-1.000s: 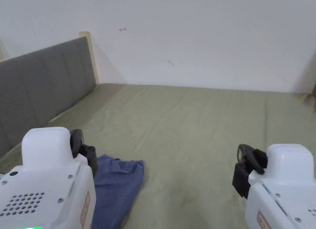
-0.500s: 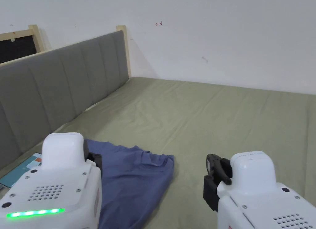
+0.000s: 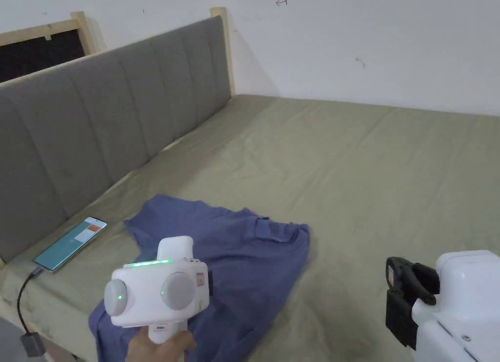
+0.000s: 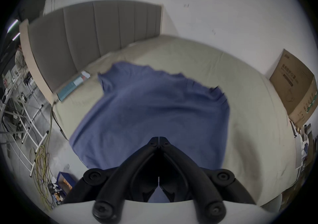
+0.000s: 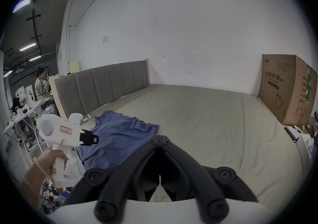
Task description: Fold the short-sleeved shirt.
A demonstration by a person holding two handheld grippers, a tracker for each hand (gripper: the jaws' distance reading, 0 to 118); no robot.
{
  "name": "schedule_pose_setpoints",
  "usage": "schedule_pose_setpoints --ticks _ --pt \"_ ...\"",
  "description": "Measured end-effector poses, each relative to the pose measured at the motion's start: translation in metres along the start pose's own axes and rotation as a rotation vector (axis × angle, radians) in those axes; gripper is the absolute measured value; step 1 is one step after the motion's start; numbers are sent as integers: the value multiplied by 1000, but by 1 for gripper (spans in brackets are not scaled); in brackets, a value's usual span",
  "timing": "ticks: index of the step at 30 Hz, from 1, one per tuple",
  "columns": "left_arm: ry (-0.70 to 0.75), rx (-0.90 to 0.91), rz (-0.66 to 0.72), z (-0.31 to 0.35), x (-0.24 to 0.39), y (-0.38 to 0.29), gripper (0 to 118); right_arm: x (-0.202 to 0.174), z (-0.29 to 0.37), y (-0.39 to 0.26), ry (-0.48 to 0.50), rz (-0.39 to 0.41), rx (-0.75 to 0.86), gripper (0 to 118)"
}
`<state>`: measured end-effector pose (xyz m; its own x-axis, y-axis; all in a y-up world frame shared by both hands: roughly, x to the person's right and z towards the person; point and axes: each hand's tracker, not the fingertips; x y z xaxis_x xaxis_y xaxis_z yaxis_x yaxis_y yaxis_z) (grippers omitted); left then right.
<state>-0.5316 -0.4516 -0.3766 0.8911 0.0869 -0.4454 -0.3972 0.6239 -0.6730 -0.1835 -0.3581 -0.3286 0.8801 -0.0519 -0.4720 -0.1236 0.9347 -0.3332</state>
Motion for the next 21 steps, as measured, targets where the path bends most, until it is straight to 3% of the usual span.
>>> schedule_pose_setpoints --ticks 3,4,5,6,7,8,11,15,18,21 --pt "-53 -88 7 -22 -4 7 5 -3 -9 -5 10 16 -38 0" --pt "-101 -82 38 -17 -1 7 19 -4 -11 -6 12 26 -50 0" --pt "-122 -69 63 -17 -2 11 40 -5 -14 -8 16 31 -60 0" --pt "-128 -59 67 -19 -2 14 73 -5 -16 -9 19 31 -68 0" --pt "-107 -56 60 -20 0 19 96 -5 -18 -11 22 27 -77 0" --pt "-84 -61 36 -20 4 21 110 -5 -19 -12 25 18 -83 0" --pt "-23 -63 -51 -31 10 30 113 -4 -21 -13 42 -10 -96 0" --pt "15 -122 -13 -54 11 28 113 -3 -20 -14 30 12 -104 0" --pt "-21 -202 18 -70 10 18 105 0 -22 -15 26 6 -114 0" --pt "37 -163 -21 -72 18 14 100 6 -25 -19 37 -41 -134 0"
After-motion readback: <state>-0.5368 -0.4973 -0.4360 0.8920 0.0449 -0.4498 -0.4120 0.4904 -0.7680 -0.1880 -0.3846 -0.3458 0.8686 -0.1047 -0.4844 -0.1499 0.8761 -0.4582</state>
